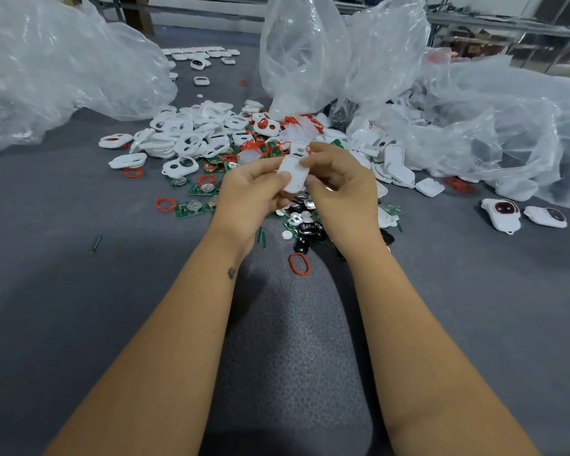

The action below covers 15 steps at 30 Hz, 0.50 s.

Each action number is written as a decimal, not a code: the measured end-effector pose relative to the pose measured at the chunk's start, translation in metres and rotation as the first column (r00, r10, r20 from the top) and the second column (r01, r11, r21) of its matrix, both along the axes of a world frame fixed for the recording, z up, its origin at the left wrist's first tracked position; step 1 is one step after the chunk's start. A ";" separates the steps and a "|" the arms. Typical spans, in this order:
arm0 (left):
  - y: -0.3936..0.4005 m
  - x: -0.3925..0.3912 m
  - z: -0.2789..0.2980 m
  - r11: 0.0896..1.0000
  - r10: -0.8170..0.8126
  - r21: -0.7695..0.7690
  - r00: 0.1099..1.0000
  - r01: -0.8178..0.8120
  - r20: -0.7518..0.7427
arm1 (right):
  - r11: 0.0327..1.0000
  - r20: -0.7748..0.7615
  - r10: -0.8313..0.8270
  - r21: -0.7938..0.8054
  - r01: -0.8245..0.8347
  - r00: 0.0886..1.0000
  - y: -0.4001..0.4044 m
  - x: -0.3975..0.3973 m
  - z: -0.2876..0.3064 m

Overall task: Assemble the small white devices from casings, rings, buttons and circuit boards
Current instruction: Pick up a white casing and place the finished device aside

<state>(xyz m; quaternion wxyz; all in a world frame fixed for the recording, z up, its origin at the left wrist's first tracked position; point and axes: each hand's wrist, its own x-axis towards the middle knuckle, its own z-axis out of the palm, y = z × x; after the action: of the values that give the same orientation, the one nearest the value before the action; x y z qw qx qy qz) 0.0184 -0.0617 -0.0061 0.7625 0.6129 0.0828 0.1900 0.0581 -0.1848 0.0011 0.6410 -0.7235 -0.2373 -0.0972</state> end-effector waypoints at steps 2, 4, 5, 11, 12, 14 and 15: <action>0.001 0.001 -0.001 0.984 0.164 0.070 0.986 -0.165 0.018 | 0.992 0.009 -0.114 -0.053 0.114 0.993 -0.004 0.003 0.000; 0.005 0.003 -0.001 0.942 0.317 0.101 0.948 -0.319 0.036 | 0.948 0.021 -0.287 -0.139 0.287 0.958 -0.013 0.009 0.001; 0.008 0.003 -0.002 0.925 0.360 0.110 0.932 -0.363 0.043 | 0.908 0.025 -0.365 -0.212 0.361 0.931 -0.019 0.013 0.001; 0.007 0.000 -0.006 0.948 0.178 0.254 0.981 -0.191 0.076 | 0.689 0.081 -0.475 -0.585 0.428 0.876 -0.031 0.019 -0.001; 0.008 0.000 -0.006 0.938 0.214 0.255 0.972 -0.233 0.098 | 0.674 0.113 -0.463 -0.600 0.432 0.879 -0.030 0.018 -0.001; 0.014 0.001 -0.004 0.889 0.363 0.247 0.923 -0.385 0.131 | 0.648 0.218 -0.426 -0.604 0.464 0.878 -0.024 0.014 -0.002; 0.020 0.000 -0.002 0.844 0.440 0.281 0.889 -0.457 0.125 | 0.640 0.284 -0.391 -0.599 0.481 0.875 -0.020 0.011 -0.002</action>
<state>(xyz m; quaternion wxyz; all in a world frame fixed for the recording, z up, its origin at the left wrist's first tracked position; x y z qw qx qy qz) 0.0185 -0.0415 -0.0085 0.5958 0.6806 0.1722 0.3902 0.0694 -0.2049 -0.0011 0.2880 -0.9282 -0.1146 -0.2060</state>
